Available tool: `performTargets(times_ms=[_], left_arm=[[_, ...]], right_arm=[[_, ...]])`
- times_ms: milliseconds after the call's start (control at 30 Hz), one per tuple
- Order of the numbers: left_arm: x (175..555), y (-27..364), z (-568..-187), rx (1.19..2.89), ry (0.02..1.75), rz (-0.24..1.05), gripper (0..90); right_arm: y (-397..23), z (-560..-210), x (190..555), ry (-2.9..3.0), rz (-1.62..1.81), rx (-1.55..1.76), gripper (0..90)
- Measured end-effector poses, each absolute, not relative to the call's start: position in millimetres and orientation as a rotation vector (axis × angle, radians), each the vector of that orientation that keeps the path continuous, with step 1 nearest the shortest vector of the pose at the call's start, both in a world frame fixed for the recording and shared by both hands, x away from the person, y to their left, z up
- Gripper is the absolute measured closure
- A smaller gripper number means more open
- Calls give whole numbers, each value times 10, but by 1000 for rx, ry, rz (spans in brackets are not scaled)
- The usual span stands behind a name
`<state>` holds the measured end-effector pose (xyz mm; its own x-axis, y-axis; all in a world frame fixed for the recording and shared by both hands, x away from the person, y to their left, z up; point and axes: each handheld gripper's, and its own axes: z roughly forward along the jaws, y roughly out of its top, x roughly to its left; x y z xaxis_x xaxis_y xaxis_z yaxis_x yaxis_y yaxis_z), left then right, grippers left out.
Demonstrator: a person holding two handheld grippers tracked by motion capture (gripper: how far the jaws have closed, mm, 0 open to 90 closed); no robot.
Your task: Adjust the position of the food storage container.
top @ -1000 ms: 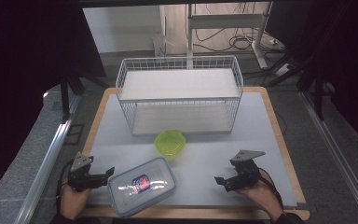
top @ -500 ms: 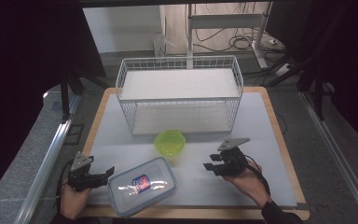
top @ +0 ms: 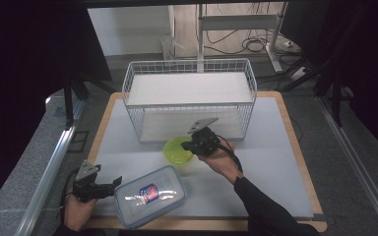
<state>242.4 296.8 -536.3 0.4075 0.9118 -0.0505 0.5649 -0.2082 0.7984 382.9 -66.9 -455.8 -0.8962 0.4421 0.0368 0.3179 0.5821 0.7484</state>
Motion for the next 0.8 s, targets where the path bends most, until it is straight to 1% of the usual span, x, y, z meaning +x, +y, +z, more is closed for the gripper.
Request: performTargets(times_ms=[67, 133, 167, 200, 267, 333, 467, 600, 800], left_arm=[[2426, 2967, -5365, 1895, 1262, 567, 48], [2428, 2965, -5369, 1899, 1261, 564, 48], [2428, 2965, -5369, 1899, 1261, 564, 49], [2428, 2962, -5369, 1901, 1259, 563, 49], [2428, 2960, -5369, 1903, 1257, 561, 49], [2428, 2961, -5370, 1902, 1256, 559, 51], [2429, 2962, -5371, 1901, 1255, 557, 52], [2428, 2963, -5372, 1899, 1251, 551, 53], [2429, 2965, -5373, 1898, 1250, 546, 53]], right_arm=[[-618, -4567, 3849, 2656, 1212, 635, 896], [-396, -4616, 3906, 2670, 1225, 621, 896], [-396, -4616, 3906, 2670, 1225, 621, 896], [-265, -4642, 3925, 2680, 1224, 607, 895], [-220, -4650, 3931, 2684, 1219, 597, 896], [-28, -4691, 3946, 2703, 1200, 576, 896], [121, -4734, 3969, 2711, 1173, 545, 896], [249, -4823, 3985, 2741, 1106, 521, 896], [195, -4849, 3977, 2735, 1070, 510, 896]])
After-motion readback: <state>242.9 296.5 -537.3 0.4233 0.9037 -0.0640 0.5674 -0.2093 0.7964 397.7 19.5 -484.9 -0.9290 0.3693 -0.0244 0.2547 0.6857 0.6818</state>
